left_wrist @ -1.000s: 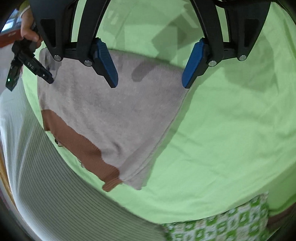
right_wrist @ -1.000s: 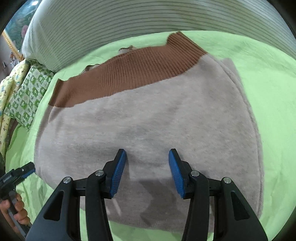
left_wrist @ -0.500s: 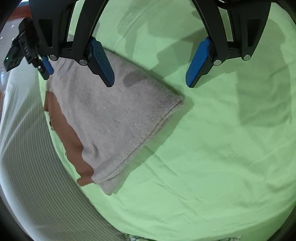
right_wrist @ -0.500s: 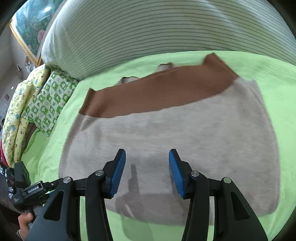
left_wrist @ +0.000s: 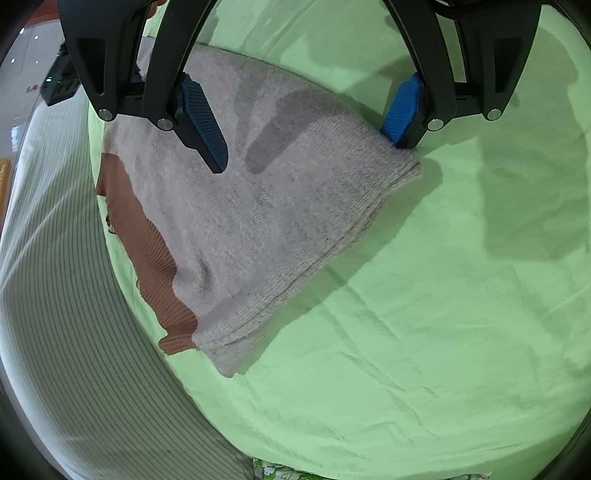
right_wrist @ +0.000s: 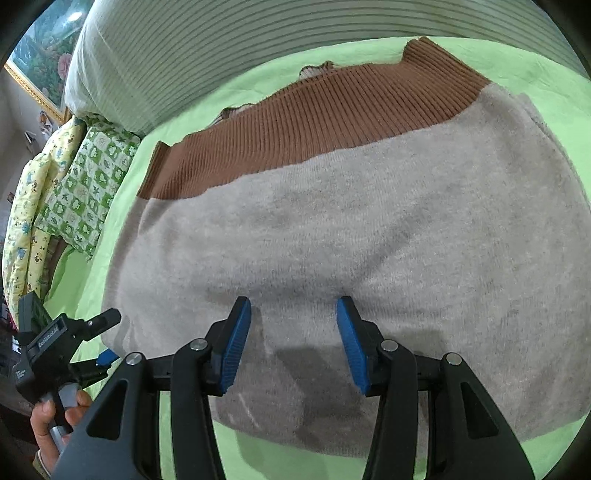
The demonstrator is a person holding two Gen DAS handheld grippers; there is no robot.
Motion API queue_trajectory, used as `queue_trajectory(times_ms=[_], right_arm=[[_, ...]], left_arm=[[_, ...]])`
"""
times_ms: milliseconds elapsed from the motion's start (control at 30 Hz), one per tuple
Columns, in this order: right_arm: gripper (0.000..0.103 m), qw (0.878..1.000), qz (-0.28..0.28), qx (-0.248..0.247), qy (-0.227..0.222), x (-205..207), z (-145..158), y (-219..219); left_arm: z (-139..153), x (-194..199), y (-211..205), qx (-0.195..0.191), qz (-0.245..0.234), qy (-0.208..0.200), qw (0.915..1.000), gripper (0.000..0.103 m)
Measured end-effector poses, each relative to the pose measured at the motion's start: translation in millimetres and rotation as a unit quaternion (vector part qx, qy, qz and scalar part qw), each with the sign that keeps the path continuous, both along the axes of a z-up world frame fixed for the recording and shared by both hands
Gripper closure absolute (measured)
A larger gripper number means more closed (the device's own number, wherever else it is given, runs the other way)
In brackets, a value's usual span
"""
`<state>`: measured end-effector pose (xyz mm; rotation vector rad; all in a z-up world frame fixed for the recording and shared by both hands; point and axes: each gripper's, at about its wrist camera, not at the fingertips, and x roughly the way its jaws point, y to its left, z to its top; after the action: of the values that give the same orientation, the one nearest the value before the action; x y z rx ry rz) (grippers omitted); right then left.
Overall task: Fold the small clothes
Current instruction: 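Move both open grippers to the sweater side edge, then grasp the sweater side with the left gripper and fold it across the middle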
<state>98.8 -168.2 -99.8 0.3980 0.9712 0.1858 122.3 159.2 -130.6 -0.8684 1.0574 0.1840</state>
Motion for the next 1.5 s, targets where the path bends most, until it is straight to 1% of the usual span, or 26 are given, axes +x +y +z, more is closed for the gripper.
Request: queue_trajectory(times_ms=[133, 233, 300, 333, 367, 400, 433, 500, 533, 600, 633, 767, 800, 867, 933, 1033, 1067, 1100, 1167, 1267, 1300, 1333, 1367, 1400, 1433, 1500], right_arm=[[0.053, 0.999, -0.014, 0.009, -0.044, -0.7, 23.3, -0.9], [0.054, 0.998, -0.007, 0.017, -0.059, 8.3, 33.4, 5.6], [0.065, 0.998, 0.004, 0.017, -0.058, 16.7, 32.3, 12.7], [0.068, 0.999, 0.008, 0.009, -0.053, 21.1, 29.2, 16.7], [0.074, 0.999, 0.009, 0.003, -0.047, 24.4, 24.7, 19.5], [0.079, 0.999, 0.008, -0.001, -0.039, 27.0, 19.5, 21.1], [0.081, 1.0, 0.005, -0.008, -0.03, 29.1, 13.2, 21.4], [0.088, 1.0, 0.004, -0.007, -0.02, 31.2, 3.1, 20.6], [0.091, 1.0, 0.003, -0.003, -0.015, 31.9, -2.0, 18.7], [0.094, 1.0, 0.006, -0.002, -0.016, 31.7, -6.0, 17.0], [0.094, 1.0, 0.008, -0.002, -0.016, 31.8, -6.6, 16.0], [0.096, 1.0, 0.014, 0.003, -0.018, 31.3, -10.1, 13.6], [0.096, 1.0, 0.011, 0.015, -0.017, 31.1, -11.6, 10.7], [0.096, 0.999, 0.005, 0.039, -0.019, 30.4, -11.5, 6.9], [0.096, 0.997, -0.007, 0.071, -0.03, 24.5, -8.9, -3.6], [0.096, 0.994, -0.048, 0.086, -0.054, 8.7, 0.9, -30.2], [0.096, 0.992, -0.063, 0.091, -0.062, 3.4, 4.0, -41.2], [0.096, 0.99, -0.079, 0.098, -0.07, -2.5, 7.1, -53.9], [0.096, 0.984, -0.114, 0.108, -0.082, -14.9, 11.9, -82.4], [0.096, 0.977, -0.155, 0.117, -0.092, -32.6, 16.3, -124.6], [0.096, 0.975, -0.166, 0.115, -0.092, -36.9, 16.3, -134.6], [0.096, 0.973, -0.18, 0.115, -0.091, -43.0, 15.5, -146.4], [0.096, 0.971, -0.19, 0.117, -0.09, -47.4, 14.1, -155.7], [0.092, 0.969, -0.199, 0.121, -0.087, -51.7, 12.6, -164.1], [0.091, 0.967, -0.206, 0.124, -0.084, -55.6, 11.2, -172.7], [0.091, 0.966, -0.213, 0.123, -0.075, -60.2, 10.0, -182.1]], left_arm=[[0.8, -3.9, 2.8, -0.009, 0.002, -0.006, 0.9999, 0.023], [-0.2, -7.0, 5.8, -0.017, 0.013, -0.011, 0.9997, 0.023], [-0.8, -5.1, 4.9, -0.012, 0.016, -0.012, 0.9997, 0.024], [-0.3, -3.9, 3.6, -0.006, 0.016, -0.012, 0.9998, 0.024], [0.9, -1.4, 0.8, 0.002, 0.013, -0.014, 0.9998, 0.026], [1.8, 0.1, -1.2, 0.008, 0.01, -0.016, 0.9998, 0.031], [2.5, 1.9, -3.2, 0.014, 0.006, -0.018, 0.9997, 0.034], [2.6, 8.0, -8.3, 0.023, -0.014, -0.017, 0.9995, 0.053], [2.5, 9.9, -9.9, 0.025, -0.02, -0.017, 0.9994, 0.059], [5.8, 16.6, -15.7, 0.025, -0.042, -0.026, 0.9985, 0.083], [8.4, 18.2, -17.6, 0.029, -0.046, -0.03, 0.9981, 0.087], [37.5, 25.6, -34.3, 0.049, -0.073, -0.073, 0.9934, 0.089], [45.7, 26.9, -39.1, 0.052, -0.081, -0.085, 0.9918, 0.09], [69.0, 34.5, -56.2, 0.057, -0.108, -0.116, 0.9857, 0.09], [87.4, 41.5, -75.1, 0.061, -0.138, -0.141, 0.9784, 0.091], [118.3, 56.5, -118.5, 0.061, -0.195, -0.187, 0.961, 0.091], [129.6, 62.6, -141.9, 0.055, -0.224, -0.207, 0.9508, 0.092], [135.9, 65.9, -158.5, 0.05, -0.244, -0.219, 0.9433, 0.093], [143.8, 72.4, -204.7, 0.045, -0.297, -0.238, 0.9234, 0.093], [134.0, 74.3, -261.2, 0.048, -0.364, -0.236, 0.8997, 0.092], [124.4, 74.2, -283.5, 0.055, -0.393, -0.229, 0.889, 0.091], [115.4, 74.2, -298.9, 0.065, -0.416, -0.219, 0.8804, 0.086], [98.8, 73.8, -318.0, 0.079, -0.445, -0.198, 0.8698, 0.082], [87.8, 73.2, -326.3, 0.082, -0.462, -0.186, 0.8631, 0.075], [77.1, 72.2, -332.2, 0.085, -0.476, -0.172, 0.8584, 0.074], [59.7, 68.0, -335.4, 0.097, -0.49, -0.143, 0.8545, 0.072]])
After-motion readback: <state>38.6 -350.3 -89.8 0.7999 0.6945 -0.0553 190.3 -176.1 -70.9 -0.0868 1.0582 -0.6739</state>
